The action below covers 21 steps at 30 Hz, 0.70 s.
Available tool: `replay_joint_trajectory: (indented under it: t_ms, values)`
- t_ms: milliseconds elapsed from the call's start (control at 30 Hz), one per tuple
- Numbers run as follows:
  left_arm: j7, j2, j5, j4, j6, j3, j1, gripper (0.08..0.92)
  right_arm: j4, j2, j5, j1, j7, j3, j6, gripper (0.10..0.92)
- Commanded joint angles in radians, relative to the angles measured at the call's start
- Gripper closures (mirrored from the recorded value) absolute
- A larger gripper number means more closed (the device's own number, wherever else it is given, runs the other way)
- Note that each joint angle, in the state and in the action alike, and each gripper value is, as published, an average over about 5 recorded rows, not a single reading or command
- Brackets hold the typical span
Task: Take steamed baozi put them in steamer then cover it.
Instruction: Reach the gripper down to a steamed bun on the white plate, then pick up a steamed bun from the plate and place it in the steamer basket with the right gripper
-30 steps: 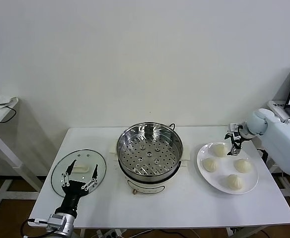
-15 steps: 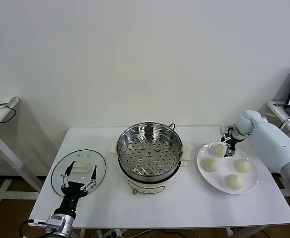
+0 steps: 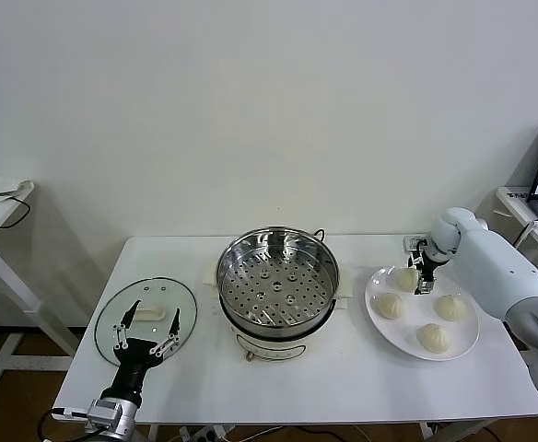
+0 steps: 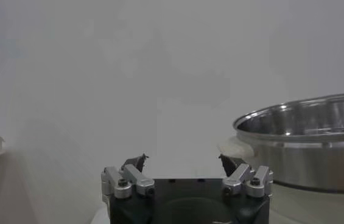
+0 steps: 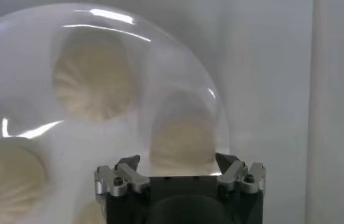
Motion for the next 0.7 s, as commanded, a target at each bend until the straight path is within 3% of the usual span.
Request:
replay_joint_trajectory:
  t_ms: [33, 167, 433, 700]
  values:
    - [0.001, 0.0, 0.0, 0.0, -0.002, 0.001, 0.002, 0.177, -0.017, 0.012, -0.02, -0.001, 0.005, 0.007, 0.003, 0.261]
    - [0.001, -0.001, 0.0, 0.001, -0.003, 0.0, 0.003, 0.177, -0.022, 0.018, -0.025, -0.002, 0.012, 0.01, 0.007, 0.321]
    - [0.001, -0.001, 0.0, 0.002, -0.004, 0.001, 0.004, 0.177, 0.003, 0.002, -0.017, -0.002, 0.009, 0.001, 0.016, 0.329]
    - [0.0, 0.0, 0.0, -0.004, -0.001, 0.006, 0.003, 0.177, 0.184, -0.129, 0.131, 0.053, -0.046, -0.11, 0.075, 0.332]
